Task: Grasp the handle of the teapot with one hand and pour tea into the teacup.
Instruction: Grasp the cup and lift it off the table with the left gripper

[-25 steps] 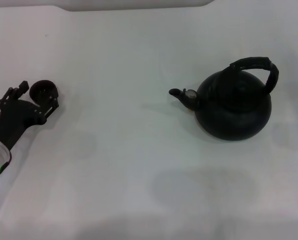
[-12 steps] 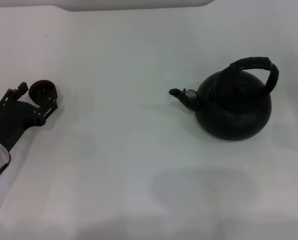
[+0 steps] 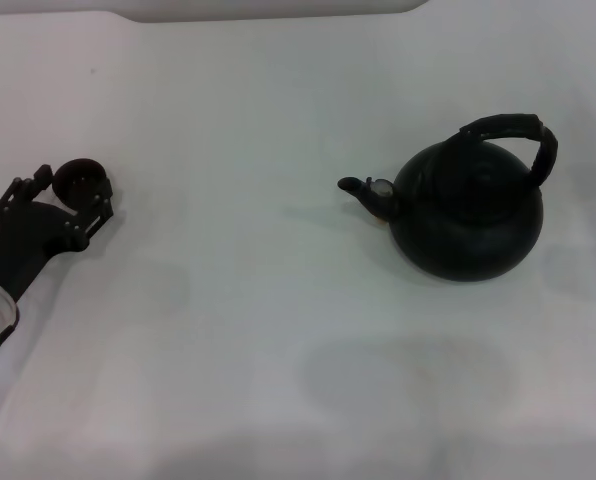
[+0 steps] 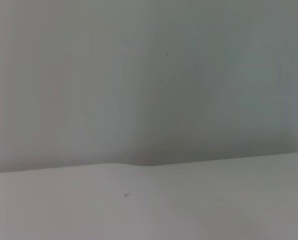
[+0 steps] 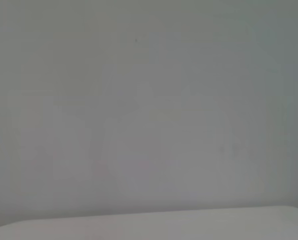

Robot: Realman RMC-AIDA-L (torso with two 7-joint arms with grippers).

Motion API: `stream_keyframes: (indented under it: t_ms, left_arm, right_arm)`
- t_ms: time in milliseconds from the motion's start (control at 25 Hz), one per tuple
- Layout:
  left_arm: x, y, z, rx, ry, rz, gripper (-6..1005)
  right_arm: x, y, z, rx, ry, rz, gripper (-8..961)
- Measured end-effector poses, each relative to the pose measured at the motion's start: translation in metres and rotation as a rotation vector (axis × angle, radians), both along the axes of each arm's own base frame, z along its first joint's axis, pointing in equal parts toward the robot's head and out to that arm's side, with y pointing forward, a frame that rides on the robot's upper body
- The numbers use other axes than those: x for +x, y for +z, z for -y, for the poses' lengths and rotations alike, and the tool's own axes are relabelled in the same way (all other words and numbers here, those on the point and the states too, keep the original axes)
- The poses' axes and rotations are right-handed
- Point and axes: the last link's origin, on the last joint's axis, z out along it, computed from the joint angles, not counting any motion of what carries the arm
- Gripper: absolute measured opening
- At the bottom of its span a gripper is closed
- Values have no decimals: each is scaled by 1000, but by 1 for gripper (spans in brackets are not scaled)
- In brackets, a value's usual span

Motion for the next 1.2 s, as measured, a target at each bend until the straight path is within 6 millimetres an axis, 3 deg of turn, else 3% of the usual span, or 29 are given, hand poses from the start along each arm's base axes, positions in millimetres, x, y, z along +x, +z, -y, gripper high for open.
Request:
stream_keyframes:
  t_ms: [920,1200]
  left_arm:
    - [-5,7,-4,37,30,0,797]
    - [-6,8,-4,43,38,-1,862]
  right_arm:
    - [-1,0,-1,2,3,1,868]
    - [0,1,-1,2,3,0,868]
